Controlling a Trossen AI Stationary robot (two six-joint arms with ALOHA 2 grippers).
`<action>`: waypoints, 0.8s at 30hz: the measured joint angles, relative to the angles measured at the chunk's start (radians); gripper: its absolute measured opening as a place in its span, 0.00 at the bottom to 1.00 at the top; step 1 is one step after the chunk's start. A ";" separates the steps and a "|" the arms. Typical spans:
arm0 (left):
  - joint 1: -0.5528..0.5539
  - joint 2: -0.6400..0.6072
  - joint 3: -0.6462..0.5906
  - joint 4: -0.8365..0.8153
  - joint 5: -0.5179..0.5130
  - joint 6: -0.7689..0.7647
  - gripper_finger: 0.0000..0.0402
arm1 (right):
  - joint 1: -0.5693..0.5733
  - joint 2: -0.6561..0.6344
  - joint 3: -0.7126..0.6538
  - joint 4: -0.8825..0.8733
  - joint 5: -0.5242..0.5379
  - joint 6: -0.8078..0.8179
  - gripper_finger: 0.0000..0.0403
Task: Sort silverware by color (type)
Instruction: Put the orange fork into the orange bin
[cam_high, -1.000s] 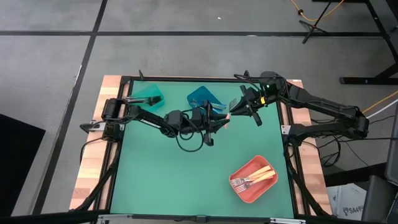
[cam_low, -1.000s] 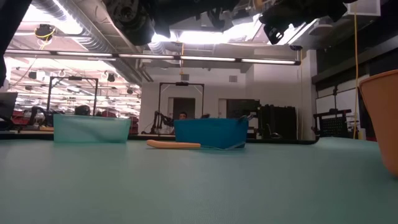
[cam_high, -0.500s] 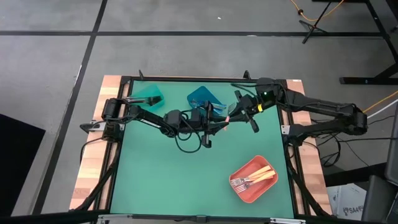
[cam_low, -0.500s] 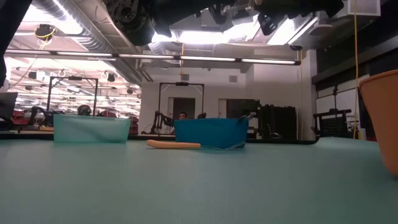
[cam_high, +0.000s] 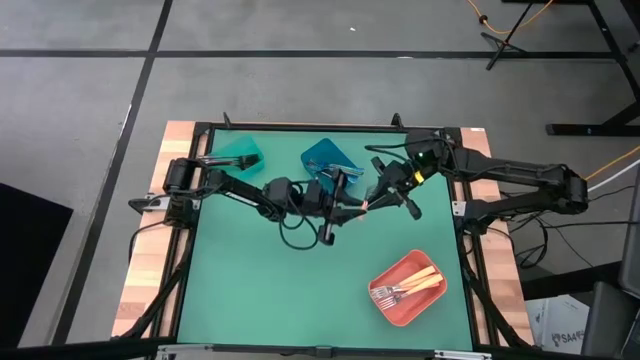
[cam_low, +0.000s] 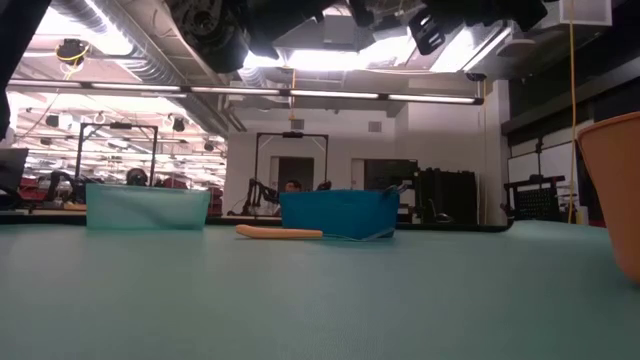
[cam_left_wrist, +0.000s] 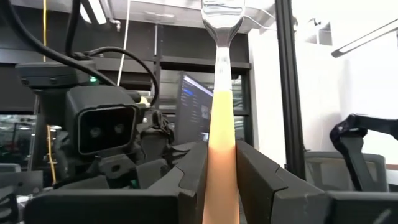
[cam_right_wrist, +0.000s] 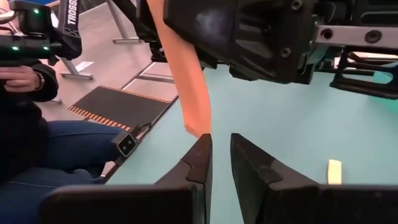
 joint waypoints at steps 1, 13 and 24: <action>-0.002 0.000 0.000 0.000 0.002 0.000 0.16 | 0.000 0.000 0.000 0.001 -0.002 0.000 0.13; -0.003 0.000 0.000 -0.003 0.006 0.001 0.16 | 0.001 0.000 0.000 0.085 -0.011 0.035 0.13; -0.003 0.000 0.000 -0.004 0.005 0.001 0.16 | 0.001 0.000 0.000 0.083 0.046 0.054 0.13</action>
